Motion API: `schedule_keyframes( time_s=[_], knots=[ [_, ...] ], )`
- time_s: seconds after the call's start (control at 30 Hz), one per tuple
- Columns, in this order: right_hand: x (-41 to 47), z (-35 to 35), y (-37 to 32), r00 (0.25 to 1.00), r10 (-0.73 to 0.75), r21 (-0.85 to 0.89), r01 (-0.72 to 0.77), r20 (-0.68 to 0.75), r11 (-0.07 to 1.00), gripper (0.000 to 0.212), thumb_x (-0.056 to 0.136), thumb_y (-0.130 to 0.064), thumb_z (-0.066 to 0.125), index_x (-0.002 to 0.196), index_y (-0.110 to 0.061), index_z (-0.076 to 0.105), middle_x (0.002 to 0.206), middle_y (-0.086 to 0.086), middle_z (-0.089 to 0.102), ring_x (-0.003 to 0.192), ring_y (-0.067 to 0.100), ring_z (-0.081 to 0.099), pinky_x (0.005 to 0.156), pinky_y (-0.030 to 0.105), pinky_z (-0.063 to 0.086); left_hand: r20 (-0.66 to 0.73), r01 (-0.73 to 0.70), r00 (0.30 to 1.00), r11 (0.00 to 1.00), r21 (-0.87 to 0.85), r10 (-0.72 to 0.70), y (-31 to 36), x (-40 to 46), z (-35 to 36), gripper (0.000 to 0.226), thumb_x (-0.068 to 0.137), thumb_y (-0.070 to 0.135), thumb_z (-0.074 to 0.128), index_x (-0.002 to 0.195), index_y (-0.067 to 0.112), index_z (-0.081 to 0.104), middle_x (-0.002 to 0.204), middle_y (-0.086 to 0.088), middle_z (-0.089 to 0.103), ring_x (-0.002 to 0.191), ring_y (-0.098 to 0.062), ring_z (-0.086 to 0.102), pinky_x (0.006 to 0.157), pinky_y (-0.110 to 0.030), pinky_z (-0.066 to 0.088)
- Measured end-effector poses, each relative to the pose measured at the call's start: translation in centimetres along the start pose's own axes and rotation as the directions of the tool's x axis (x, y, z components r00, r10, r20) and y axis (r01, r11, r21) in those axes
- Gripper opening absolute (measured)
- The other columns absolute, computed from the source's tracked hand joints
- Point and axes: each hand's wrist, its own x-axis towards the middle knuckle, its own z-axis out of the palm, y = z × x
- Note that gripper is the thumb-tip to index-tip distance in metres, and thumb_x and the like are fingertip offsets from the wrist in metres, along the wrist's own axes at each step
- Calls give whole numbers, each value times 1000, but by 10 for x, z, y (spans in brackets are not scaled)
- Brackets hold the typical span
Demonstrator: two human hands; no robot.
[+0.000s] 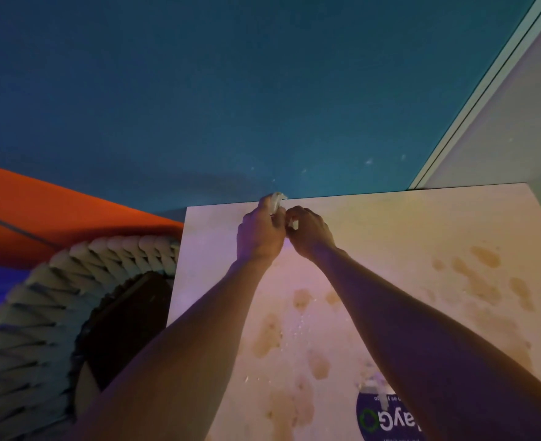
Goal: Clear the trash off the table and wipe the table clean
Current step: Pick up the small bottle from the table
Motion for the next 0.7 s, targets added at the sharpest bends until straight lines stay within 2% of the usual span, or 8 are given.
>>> schedule_keyframes(
  time_s=[0.2,0.43,0.6,0.7],
  knots=[
    [-38,-14,-5,996,-84,195,87,-24,977,26,98,-27,59,122,-16,56,121,5,67,105,28,64,85,34,50,1,-38,999,999,-27,38,16,-29,-33,39,103,38,49,140,27,45,134,0,63,116,-26,64,99,-38,51],
    [-115,-38,-21,980,-164,284,189,-111,940,32,97,-23,61,128,-19,57,115,0,70,104,20,65,88,29,51,-4,-96,995,994,-61,96,46,-97,-87,44,103,39,46,145,31,41,139,4,59,121,-21,61,100,-33,49],
    [-186,-51,-29,978,-172,392,204,-116,897,30,94,-24,65,124,-22,62,104,-8,70,98,16,66,87,41,58,-16,-113,994,987,-114,112,50,-162,-113,42,102,43,44,143,34,42,137,7,59,118,-16,62,96,-27,49],
    [-234,-54,-33,976,-186,455,216,-110,864,32,94,-23,65,125,-23,61,106,-10,71,100,9,66,86,39,58,-41,-152,988,976,-156,147,47,-204,-125,40,103,44,42,142,37,41,137,10,58,118,-13,61,98,-29,53]
  ],
)
